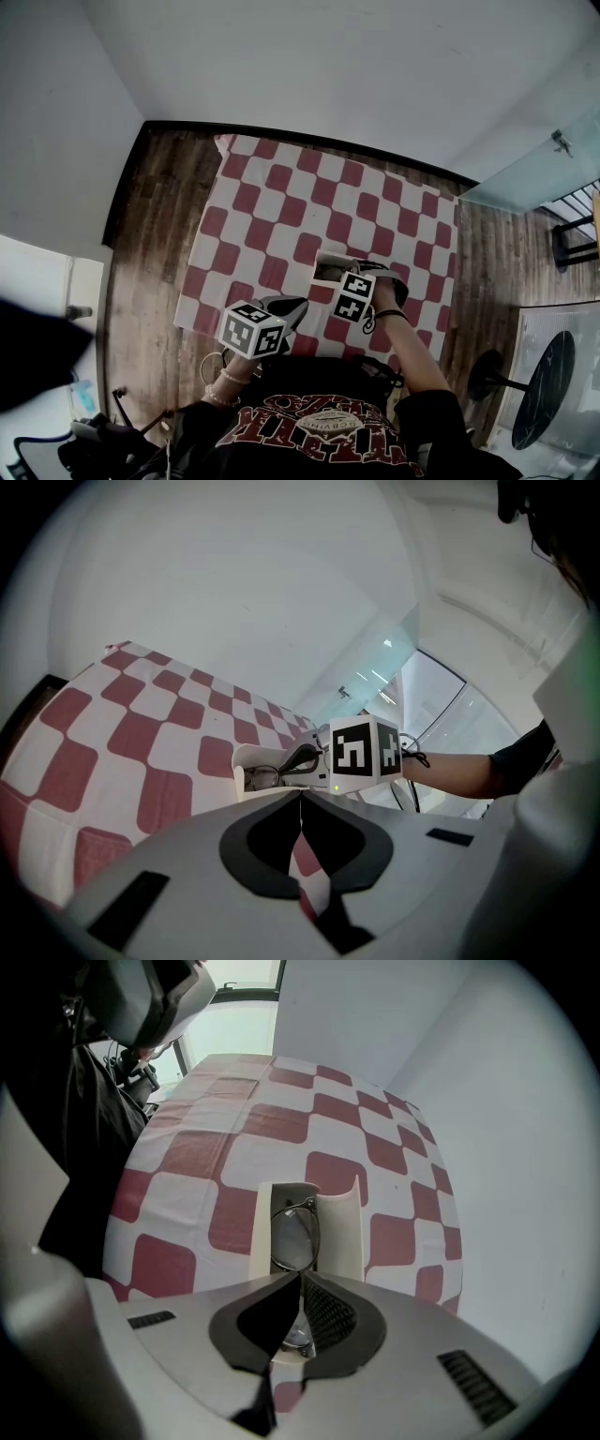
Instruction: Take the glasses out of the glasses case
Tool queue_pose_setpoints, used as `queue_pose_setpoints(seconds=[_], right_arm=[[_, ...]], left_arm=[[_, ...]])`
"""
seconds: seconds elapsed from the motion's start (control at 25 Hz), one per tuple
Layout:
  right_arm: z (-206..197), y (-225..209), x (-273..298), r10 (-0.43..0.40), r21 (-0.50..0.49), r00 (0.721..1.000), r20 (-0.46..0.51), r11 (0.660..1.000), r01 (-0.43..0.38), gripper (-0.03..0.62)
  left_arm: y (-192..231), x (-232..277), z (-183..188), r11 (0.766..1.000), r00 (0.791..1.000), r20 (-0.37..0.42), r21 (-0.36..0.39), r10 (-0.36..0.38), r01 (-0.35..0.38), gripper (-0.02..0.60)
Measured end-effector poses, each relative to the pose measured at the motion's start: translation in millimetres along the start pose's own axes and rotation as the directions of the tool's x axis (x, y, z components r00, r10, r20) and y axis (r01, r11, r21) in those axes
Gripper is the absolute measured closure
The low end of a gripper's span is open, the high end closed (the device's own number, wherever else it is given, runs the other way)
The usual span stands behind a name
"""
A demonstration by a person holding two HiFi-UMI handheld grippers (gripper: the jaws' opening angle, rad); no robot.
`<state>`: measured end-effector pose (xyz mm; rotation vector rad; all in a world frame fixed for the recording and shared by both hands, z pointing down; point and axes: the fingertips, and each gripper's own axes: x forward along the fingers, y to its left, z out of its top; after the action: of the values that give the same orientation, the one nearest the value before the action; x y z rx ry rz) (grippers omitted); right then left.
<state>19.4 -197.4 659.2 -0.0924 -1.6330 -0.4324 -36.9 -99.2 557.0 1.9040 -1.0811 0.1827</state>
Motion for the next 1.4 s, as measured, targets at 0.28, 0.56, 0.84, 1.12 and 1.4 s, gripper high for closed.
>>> queue_pose_setpoints(seconds=[0.28, 0.56, 0.84, 1.12, 1.4], right_arm=[[-1, -3, 2, -0.010, 0.008, 1.000, -0.005, 1.000, 0.010, 0.569], [-1, -6, 0, -0.016, 0.018, 1.000, -0.005, 1.000, 0.016, 0.569], [-1, -8, -3, -0.018, 0.016, 1.000, -0.005, 1.000, 0.018, 0.569], [-2, -11, -5, -0.032, 0.023, 0.999, -0.004, 0.999, 0.032, 0.569], [-3, -12, -9, -0.034, 0.026, 0.999, 0.000, 0.999, 0.034, 0.569]], left_arm=[[1, 0, 0, 1.000, 1.000, 0.003, 0.000, 0.001, -0.001, 0.572], [3, -1, 0, 1.000, 1.000, 0.002, -0.004, 0.005, -0.005, 0.572], [3, 1, -1, 1.000, 1.000, -0.003, -0.005, 0.004, -0.004, 0.572], [4, 1, -2, 1.000, 1.000, -0.005, -0.006, 0.003, -0.003, 0.572], [4, 2, -4, 1.000, 1.000, -0.010, -0.006, 0.004, -0.004, 0.572]])
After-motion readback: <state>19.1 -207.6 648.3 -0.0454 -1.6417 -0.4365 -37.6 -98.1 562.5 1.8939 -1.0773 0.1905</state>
